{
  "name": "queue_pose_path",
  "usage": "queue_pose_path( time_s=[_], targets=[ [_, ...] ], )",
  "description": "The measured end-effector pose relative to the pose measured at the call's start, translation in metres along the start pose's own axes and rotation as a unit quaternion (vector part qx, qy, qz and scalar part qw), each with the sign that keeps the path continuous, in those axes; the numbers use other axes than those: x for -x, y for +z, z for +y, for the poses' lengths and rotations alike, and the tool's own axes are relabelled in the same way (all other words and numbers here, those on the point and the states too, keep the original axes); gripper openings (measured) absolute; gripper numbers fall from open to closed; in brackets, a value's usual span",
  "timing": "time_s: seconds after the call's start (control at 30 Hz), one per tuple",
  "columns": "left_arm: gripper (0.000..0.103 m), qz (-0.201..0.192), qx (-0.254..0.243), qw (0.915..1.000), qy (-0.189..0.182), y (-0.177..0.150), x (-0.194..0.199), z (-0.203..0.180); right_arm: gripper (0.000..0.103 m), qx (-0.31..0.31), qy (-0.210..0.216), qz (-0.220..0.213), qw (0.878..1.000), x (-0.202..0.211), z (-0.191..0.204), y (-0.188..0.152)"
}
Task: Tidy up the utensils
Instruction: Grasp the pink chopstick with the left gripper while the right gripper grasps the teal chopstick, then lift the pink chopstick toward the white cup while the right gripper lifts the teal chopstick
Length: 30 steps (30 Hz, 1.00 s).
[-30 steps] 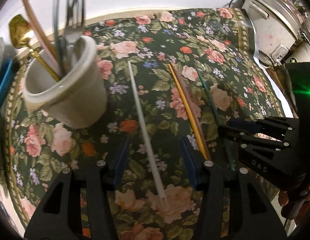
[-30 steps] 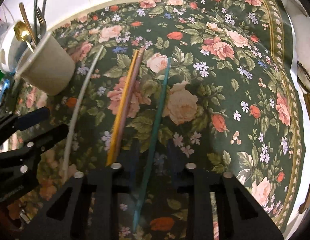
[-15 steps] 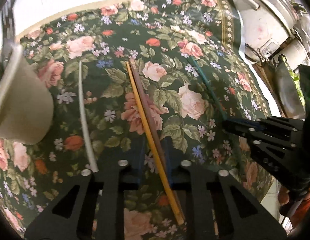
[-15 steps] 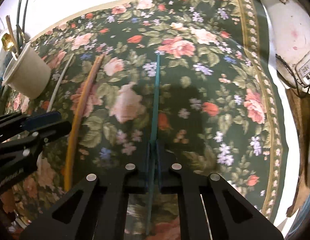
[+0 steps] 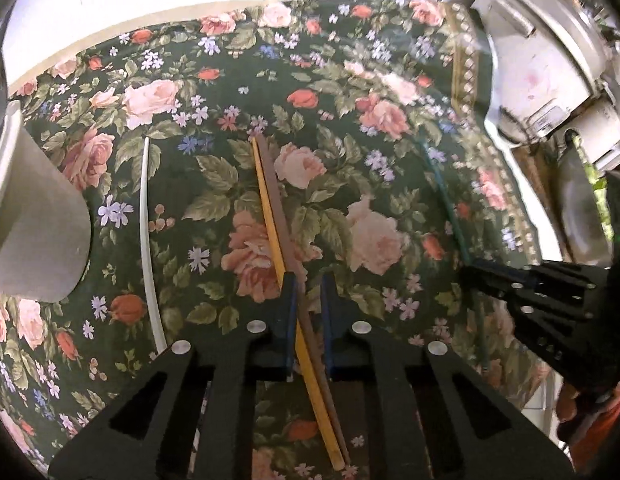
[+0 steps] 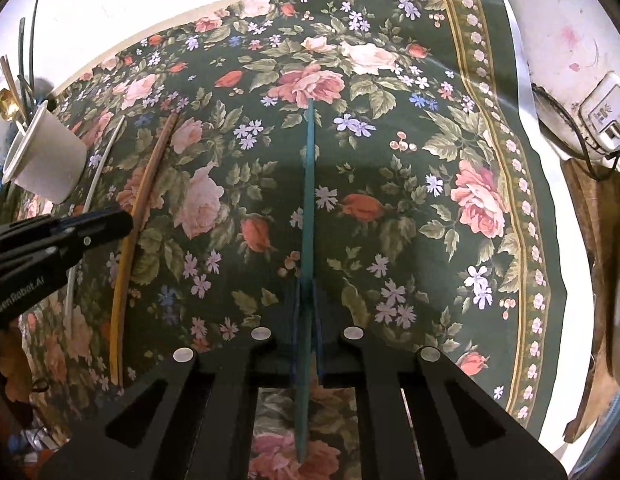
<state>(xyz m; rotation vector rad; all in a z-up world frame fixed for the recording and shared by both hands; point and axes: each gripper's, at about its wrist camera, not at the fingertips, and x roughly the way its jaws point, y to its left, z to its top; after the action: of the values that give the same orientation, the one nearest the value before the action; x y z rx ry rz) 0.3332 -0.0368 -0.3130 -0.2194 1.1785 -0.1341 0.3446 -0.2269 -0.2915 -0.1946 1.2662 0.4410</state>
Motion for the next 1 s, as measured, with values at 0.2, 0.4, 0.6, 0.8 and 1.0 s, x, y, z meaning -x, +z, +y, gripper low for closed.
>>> queue_pose_path(
  time_s=[0.2,0.4,0.6,0.8,1.0],
  targets=[
    [0.010,-0.014,-0.006,0.9993,0.033,0.005,-0.003,-0.005,0.007,0.005,0.020,0.009,1.000,-0.002,-0.001,0.001],
    [0.010,-0.004,-0.005,0.9992,0.039,0.022,-0.018,-0.009,0.008,-0.013,0.060,0.021,0.998,-0.004,-0.011,0.003],
    [0.011,0.002,-0.005,0.9999,0.015,0.036,-0.028,-0.018,0.008,-0.021,0.078,0.024,0.996,-0.005,-0.015,0.003],
    [0.011,0.018,-0.041,0.9989,0.016,0.040,-0.037,-0.047,0.009,-0.011,0.081,0.022,0.996,-0.004,-0.013,0.009],
    [0.006,0.041,-0.027,0.9987,-0.012,0.049,-0.042,-0.036,0.009,-0.004,0.069,0.015,0.997,-0.006,-0.015,0.017]
  ],
)
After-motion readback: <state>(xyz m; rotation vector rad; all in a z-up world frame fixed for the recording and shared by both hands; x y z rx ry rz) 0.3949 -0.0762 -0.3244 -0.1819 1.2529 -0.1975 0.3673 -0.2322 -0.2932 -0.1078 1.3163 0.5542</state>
